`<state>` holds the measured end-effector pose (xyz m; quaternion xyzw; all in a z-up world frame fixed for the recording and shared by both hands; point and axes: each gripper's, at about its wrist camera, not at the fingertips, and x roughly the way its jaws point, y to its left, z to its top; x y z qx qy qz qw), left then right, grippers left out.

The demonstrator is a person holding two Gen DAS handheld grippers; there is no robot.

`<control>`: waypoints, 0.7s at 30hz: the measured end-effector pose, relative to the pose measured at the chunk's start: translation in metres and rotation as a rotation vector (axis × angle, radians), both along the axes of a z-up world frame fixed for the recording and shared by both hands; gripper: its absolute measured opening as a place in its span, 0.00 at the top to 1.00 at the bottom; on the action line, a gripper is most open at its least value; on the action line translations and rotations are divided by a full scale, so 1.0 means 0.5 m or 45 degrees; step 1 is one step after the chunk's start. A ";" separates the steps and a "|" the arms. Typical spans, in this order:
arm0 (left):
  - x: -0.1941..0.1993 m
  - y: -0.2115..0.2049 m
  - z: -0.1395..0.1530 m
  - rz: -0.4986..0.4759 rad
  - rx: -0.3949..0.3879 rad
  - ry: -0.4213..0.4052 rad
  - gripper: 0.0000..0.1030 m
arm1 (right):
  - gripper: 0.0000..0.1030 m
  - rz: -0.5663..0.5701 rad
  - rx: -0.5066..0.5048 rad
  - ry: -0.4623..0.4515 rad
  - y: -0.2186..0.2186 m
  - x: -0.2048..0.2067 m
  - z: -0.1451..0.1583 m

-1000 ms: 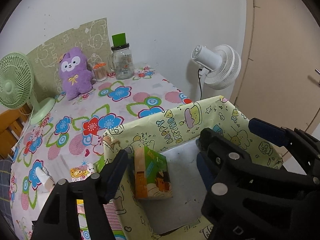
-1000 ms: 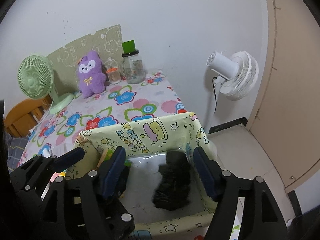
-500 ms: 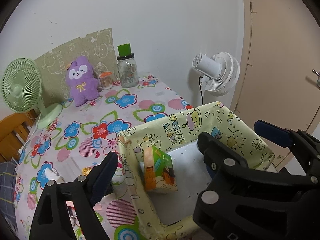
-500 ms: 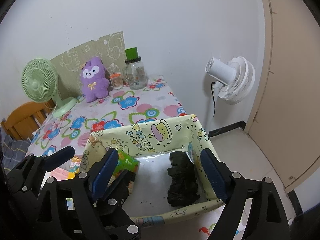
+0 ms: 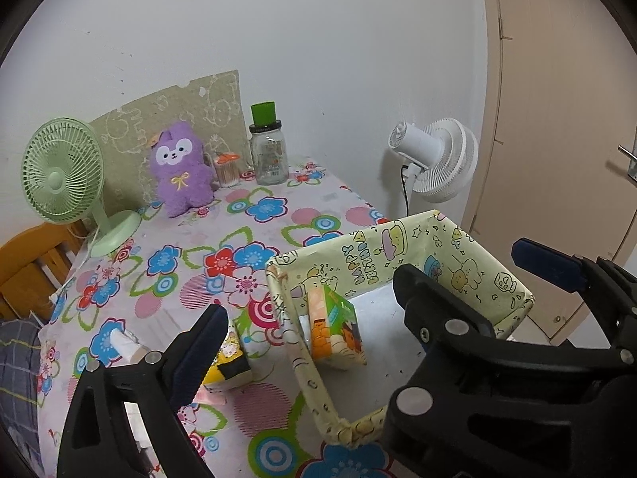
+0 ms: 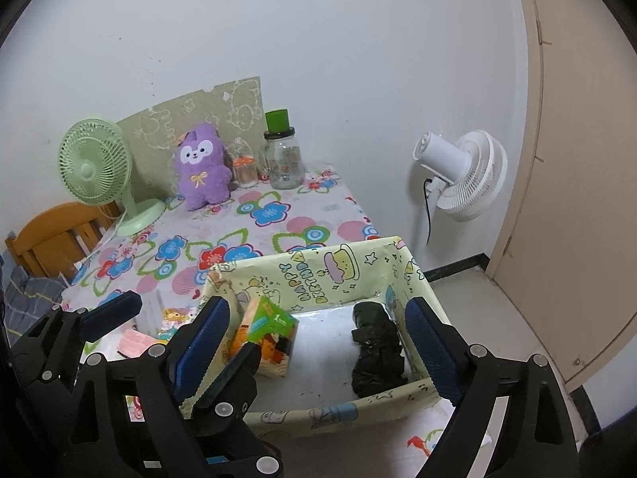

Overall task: Organize soft objects
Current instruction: 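Lower the green-orange box into the patterned box and open the left tool, then withdraw both tools from the patterned box back over the table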

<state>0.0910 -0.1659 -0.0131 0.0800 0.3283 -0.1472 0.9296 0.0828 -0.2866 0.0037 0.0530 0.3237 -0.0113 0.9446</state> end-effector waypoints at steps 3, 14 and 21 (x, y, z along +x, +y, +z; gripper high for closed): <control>-0.010 0.011 0.005 0.000 -0.009 -0.011 0.05 | 0.10 0.001 -0.007 -0.013 0.011 -0.011 0.007; -0.045 0.049 0.024 0.001 -0.032 -0.054 0.04 | 0.05 0.003 -0.025 -0.059 0.048 -0.048 0.032; -0.065 0.079 0.032 0.003 -0.044 -0.073 0.03 | 0.02 0.015 -0.038 -0.086 0.076 -0.069 0.042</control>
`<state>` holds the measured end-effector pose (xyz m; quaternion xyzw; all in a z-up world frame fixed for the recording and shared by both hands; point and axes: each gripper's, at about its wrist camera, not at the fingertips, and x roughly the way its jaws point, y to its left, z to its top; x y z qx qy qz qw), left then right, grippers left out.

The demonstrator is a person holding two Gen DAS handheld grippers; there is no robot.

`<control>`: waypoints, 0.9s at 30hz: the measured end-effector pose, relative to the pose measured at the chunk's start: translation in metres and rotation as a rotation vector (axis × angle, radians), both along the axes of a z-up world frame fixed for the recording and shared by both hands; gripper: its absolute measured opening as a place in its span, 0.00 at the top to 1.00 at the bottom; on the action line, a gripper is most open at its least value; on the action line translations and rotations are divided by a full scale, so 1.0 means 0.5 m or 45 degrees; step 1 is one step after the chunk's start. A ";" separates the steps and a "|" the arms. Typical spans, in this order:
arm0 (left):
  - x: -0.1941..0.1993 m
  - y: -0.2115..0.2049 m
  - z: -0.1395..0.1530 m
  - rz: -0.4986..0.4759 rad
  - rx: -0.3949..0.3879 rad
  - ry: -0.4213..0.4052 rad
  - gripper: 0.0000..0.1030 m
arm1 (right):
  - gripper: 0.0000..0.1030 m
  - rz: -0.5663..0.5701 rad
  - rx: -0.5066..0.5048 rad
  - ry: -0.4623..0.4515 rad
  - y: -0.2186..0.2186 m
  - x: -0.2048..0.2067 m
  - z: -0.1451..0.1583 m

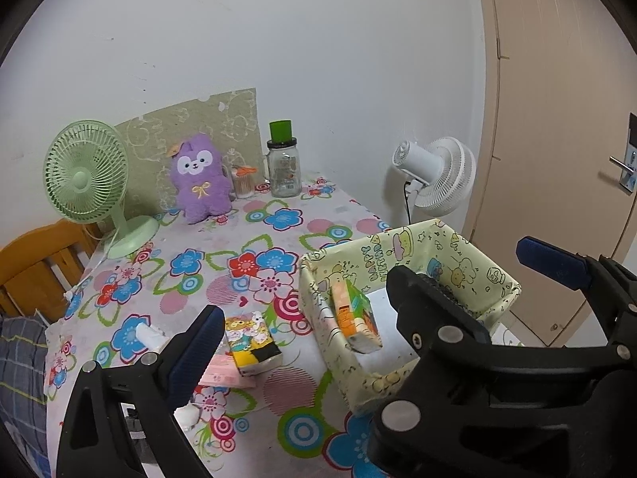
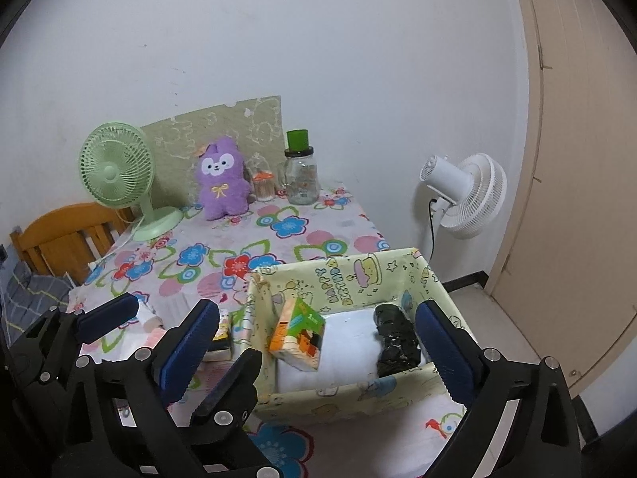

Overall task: Organize soft objects
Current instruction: 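Withdraw both tools from the patterned box back over the table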

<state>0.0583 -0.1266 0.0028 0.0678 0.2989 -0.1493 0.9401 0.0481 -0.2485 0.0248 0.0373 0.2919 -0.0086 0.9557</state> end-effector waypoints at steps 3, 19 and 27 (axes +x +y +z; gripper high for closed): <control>-0.009 0.014 0.004 0.007 -0.006 -0.014 0.02 | 0.02 0.008 0.001 -0.012 0.011 -0.008 0.004; -0.036 0.092 -0.006 0.104 0.013 -0.035 0.01 | 0.01 0.094 0.011 -0.030 0.087 -0.022 -0.004; -0.039 0.130 -0.021 0.148 0.011 -0.024 0.01 | 0.01 0.143 0.012 -0.019 0.128 -0.015 -0.020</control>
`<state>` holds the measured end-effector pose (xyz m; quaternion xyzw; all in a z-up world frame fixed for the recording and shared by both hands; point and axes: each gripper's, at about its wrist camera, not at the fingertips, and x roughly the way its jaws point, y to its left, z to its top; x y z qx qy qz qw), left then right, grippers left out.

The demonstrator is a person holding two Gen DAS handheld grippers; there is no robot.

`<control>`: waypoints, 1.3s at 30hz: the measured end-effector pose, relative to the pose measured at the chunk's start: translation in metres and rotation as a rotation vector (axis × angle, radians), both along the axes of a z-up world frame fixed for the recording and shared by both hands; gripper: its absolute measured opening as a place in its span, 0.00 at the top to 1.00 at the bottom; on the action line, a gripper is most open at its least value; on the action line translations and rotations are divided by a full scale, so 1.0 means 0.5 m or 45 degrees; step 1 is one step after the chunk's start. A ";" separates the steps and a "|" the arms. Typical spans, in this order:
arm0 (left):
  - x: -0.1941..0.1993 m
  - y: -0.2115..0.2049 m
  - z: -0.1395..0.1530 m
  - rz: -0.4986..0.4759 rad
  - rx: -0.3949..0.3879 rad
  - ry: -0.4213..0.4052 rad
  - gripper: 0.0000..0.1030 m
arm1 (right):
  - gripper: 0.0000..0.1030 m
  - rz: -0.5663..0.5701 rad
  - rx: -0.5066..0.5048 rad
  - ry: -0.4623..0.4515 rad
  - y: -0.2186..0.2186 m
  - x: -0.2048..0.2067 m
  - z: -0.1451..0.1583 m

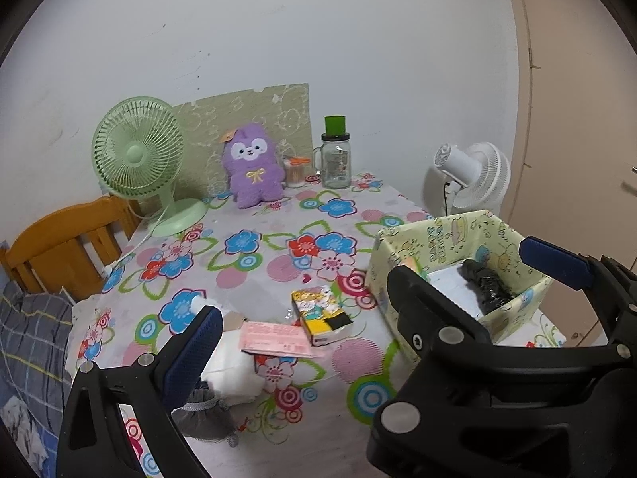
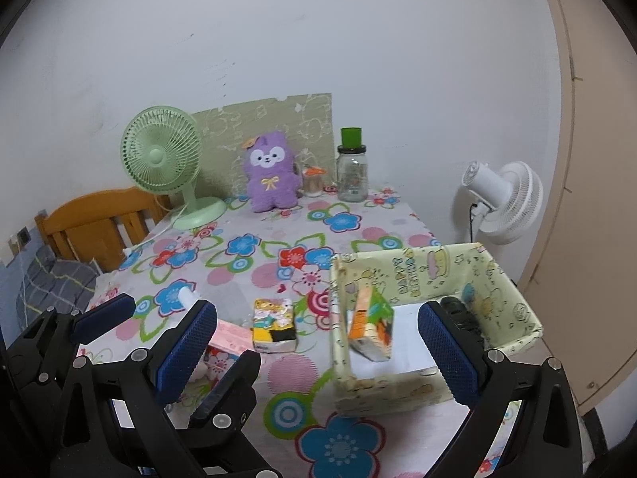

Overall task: Organize soft objects
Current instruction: 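Withdraw both tools from the patterned box back over the table, then grasp the grey drawstring pouch with the left tool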

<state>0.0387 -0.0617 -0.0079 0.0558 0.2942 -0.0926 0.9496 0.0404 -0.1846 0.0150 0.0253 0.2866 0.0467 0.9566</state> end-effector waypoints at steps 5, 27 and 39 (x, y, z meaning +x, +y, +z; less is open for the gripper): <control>0.005 0.019 -0.011 0.016 0.002 0.018 0.01 | 0.01 0.019 -0.003 0.012 0.022 0.006 -0.013; 0.038 0.119 -0.079 0.125 -0.026 0.115 0.03 | 0.01 0.105 -0.040 0.111 0.129 0.052 -0.077; 0.064 0.178 -0.141 0.190 -0.043 0.211 0.03 | 0.03 0.144 -0.054 0.204 0.176 0.083 -0.139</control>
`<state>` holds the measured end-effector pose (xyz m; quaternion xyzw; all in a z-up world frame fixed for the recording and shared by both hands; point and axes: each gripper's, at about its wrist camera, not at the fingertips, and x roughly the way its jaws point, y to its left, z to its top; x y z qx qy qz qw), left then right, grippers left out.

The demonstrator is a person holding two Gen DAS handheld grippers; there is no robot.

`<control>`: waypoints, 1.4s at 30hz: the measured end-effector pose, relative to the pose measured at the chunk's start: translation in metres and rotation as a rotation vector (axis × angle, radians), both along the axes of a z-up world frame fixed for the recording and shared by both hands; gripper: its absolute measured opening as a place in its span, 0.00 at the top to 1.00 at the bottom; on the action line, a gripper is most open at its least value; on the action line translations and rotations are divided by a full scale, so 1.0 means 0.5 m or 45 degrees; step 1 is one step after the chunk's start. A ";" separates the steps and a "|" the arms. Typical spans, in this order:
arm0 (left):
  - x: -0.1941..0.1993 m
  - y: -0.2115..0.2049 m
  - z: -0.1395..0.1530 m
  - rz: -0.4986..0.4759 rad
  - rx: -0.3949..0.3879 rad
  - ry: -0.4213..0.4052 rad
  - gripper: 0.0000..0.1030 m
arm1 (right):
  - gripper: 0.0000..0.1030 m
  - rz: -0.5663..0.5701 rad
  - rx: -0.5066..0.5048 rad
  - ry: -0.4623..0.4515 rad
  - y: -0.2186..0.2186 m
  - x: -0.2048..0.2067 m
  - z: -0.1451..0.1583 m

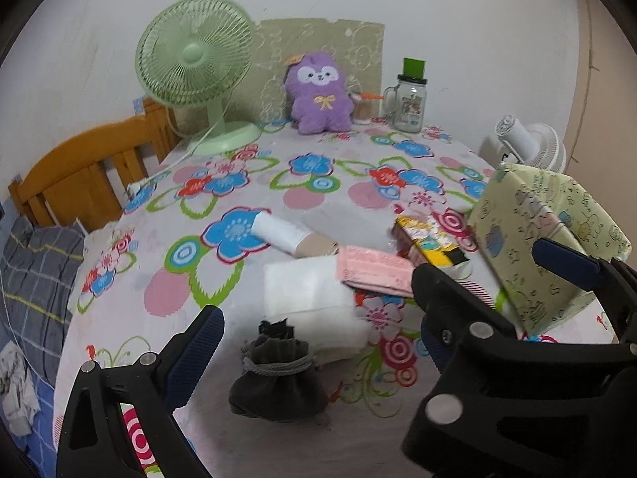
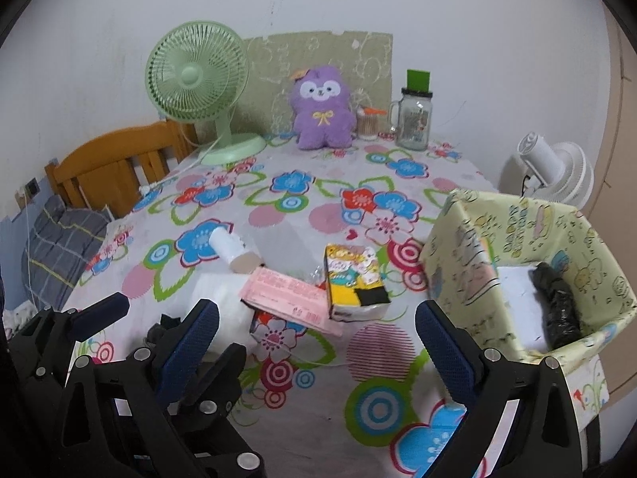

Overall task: Organize soft objects
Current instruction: 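Grasp the grey drawstring pouch with the left tool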

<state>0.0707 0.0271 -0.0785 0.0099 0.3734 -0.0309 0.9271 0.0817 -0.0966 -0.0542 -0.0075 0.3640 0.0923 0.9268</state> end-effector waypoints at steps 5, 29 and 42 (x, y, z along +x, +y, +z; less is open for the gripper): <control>0.006 0.024 -0.020 0.028 -0.026 0.032 0.03 | 0.03 0.022 0.005 0.023 0.016 0.009 -0.018; 0.025 0.053 -0.084 0.018 -0.119 0.151 0.60 | 0.08 0.033 0.003 0.162 0.032 0.048 -0.091; 0.026 0.049 -0.044 0.030 -0.073 0.072 0.63 | 0.08 0.033 0.033 0.126 0.022 0.065 -0.068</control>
